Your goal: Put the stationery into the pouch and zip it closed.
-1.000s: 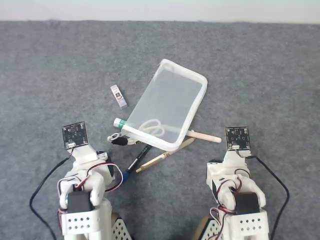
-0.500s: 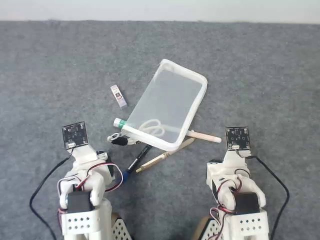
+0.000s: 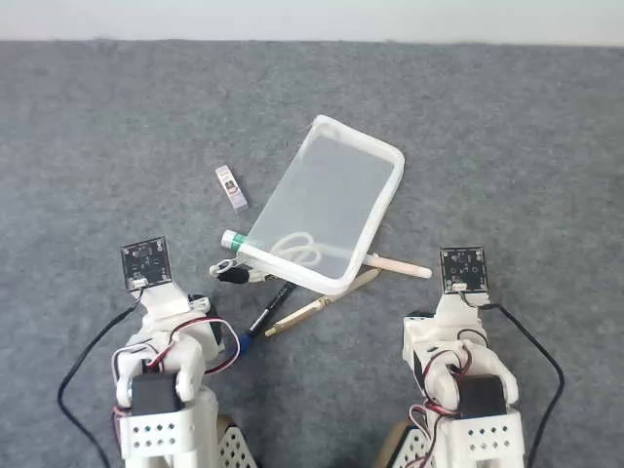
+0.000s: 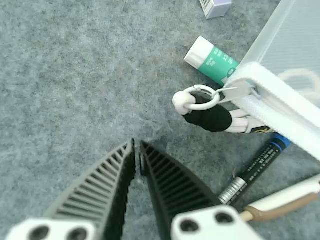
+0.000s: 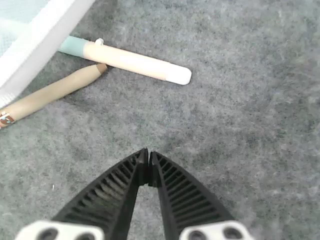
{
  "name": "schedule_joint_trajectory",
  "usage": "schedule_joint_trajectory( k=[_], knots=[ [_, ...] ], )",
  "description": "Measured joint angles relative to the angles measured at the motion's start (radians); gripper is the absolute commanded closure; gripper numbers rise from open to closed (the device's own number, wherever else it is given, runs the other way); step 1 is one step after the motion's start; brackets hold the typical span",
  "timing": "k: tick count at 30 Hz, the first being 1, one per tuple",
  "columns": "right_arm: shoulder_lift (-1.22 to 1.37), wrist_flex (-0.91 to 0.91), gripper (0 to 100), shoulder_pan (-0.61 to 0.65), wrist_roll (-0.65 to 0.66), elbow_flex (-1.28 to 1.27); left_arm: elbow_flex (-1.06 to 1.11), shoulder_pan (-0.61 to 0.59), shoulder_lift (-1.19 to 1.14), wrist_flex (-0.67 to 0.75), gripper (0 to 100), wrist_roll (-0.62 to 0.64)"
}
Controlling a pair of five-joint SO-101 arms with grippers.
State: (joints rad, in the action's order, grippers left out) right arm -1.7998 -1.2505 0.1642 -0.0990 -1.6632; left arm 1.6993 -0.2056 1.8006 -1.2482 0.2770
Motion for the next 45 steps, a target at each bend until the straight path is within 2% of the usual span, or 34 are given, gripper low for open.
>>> schedule_joint_trajectory(
  k=[26,34,45],
  knots=[
    [0.000,0.000,99.2,0.000,0.000,0.000,0.000,0.000,0.000,0.002,99,0.000],
    [0.000,0.000,99.2,0.000,0.000,0.000,-0.002,0.000,0.000,0.032,99,-0.210],
    [0.000,-0.008,99.2,-0.003,0.000,0.000,-0.002,0.000,0.000,0.077,99,-0.242]
  ],
)
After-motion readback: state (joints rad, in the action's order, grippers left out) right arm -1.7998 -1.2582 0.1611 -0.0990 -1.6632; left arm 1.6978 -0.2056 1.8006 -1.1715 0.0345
